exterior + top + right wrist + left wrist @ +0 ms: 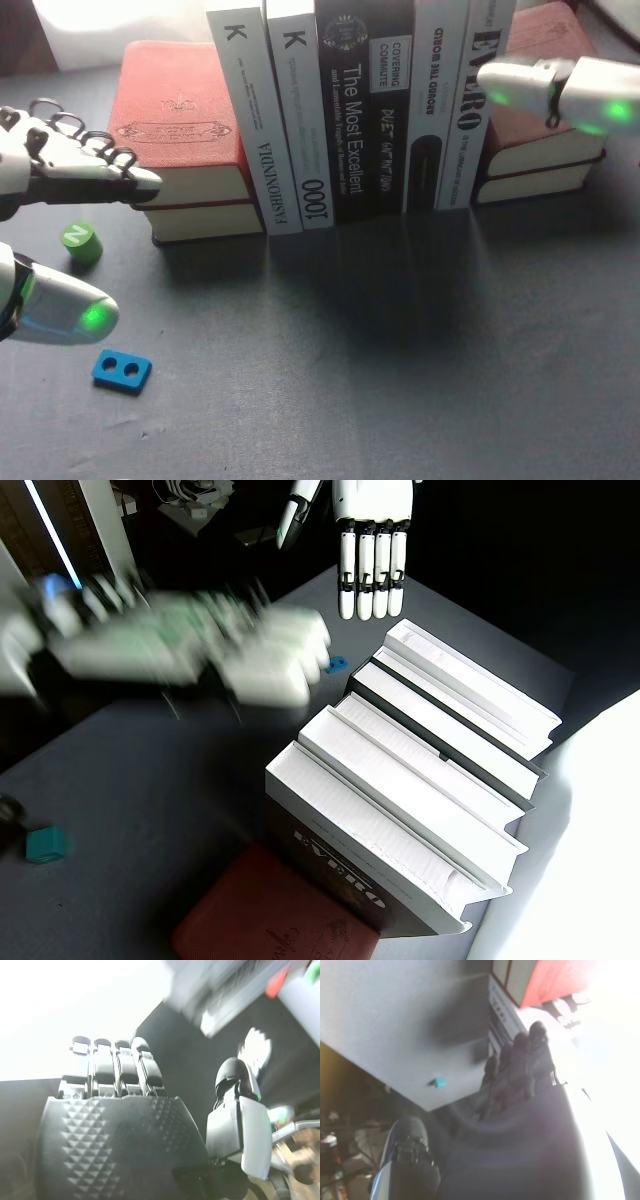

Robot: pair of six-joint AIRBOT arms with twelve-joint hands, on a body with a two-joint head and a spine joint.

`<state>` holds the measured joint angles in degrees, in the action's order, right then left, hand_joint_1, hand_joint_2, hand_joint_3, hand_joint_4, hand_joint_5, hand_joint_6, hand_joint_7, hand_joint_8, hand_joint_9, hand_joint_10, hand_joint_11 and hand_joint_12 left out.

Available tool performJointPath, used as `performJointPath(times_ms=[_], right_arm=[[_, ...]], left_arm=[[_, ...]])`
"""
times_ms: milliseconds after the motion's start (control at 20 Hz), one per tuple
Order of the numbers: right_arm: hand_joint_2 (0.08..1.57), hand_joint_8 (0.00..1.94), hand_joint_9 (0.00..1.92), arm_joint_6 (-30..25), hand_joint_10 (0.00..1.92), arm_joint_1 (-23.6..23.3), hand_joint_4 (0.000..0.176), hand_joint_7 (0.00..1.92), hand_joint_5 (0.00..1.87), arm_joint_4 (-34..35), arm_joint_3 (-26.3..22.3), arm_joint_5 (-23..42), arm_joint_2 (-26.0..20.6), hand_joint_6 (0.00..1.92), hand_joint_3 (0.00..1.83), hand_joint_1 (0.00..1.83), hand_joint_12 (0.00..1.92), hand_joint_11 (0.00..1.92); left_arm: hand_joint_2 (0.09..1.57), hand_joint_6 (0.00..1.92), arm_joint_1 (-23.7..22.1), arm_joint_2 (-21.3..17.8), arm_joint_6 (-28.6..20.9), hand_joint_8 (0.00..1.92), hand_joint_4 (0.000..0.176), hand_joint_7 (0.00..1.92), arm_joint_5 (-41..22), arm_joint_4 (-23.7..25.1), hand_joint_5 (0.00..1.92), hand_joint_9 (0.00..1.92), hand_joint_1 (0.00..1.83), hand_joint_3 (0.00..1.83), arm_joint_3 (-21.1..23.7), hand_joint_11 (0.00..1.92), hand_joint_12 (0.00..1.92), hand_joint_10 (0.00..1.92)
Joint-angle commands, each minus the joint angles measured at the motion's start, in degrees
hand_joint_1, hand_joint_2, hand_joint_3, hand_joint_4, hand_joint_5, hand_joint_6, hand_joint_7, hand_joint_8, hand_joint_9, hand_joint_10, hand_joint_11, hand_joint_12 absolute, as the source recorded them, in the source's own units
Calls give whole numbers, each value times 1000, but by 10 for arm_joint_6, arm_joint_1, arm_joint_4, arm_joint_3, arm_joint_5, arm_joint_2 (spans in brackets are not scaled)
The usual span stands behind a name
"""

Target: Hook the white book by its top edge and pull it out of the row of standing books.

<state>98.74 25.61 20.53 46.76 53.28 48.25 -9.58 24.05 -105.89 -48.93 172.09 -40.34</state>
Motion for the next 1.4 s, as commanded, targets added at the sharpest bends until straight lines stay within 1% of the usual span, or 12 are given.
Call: performJointPath(times_ms=[0, 150, 400, 500, 650, 900, 1100, 1250, 1350], right_arm=[[1144, 0, 0, -2, 0, -7, 0, 0, 0, -24, -1, 72, 0, 0, 23, 0, 0, 0], [1140, 0, 0, 7, 0, -8, 0, 0, 0, -23, 2, 65, 18, 0, 18, 0, 0, 0], [1140, 0, 0, 61, 0, -3, 0, 0, 0, 10, 19, 82, 63, 0, 15, 0, 0, 0], [1142, 0, 0, 71, 0, 4, 0, 0, 0, 11, 21, 87, 71, 0, 14, 0, 0, 0], [1139, 0, 0, 75, 0, 12, 0, 0, 0, 14, 23, 87, 75, 0, 12, 0, 0, 0], [1139, 0, 0, 79, 0, 7, 0, 0, 0, 36, 31, 75, 82, 0, 8, 0, 0, 0], [1143, 0, 0, 90, 0, 19, 0, 0, 0, 37, 30, 72, 82, 0, 8, 0, 0, 0], [1137, 0, 0, 118, 0, 30, 0, 0, 0, 46, 22, 71, 77, 0, 5, 0, 0, 0], [1141, 0, 0, 118, 0, 33, 0, 0, 0, 46, 7, 62, 67, 0, 6, 0, 0, 0]], left_arm=[[1138, 0, -4, 1, 0, 0, 0, 0, 50, 5, 0, 0, 0, 23, 2, 0, 0, 0], [1138, 0, -4, 1, 0, 0, 0, 0, 50, 5, 0, 0, 0, 20, 1, 0, 0, 0], [1130, 1, -4, 5, 0, 1, 0, 3, 50, 5, 2, 0, 0, 13, -3, 0, 0, 0], [1129, 0, -4, 5, 0, 0, 0, 0, 50, 5, 0, 0, 0, 12, -4, 0, 0, 0], [1133, 0, -4, 5, 1, 0, 0, 0, 50, 5, 0, 0, 0, 12, -6, 0, 0, 0], [1133, 0, -2, 5, 1, 0, 0, 1, 50, 5, 0, 0, 0, 10, -9, 0, 0, 0], [1133, 0, -1, 5, 1, 0, 0, 0, 50, 5, 0, 0, 0, 9, -10, 0, 0, 0], [1134, 1, -2, 5, 1, 1, 0, 3, 50, 5, 4, 0, 0, 8, -10, 0, 0, 0], [1141, 0, -2, 5, 1, 0, 0, 0, 50, 5, 0, 0, 0, 11, -10, 0, 0, 0]])
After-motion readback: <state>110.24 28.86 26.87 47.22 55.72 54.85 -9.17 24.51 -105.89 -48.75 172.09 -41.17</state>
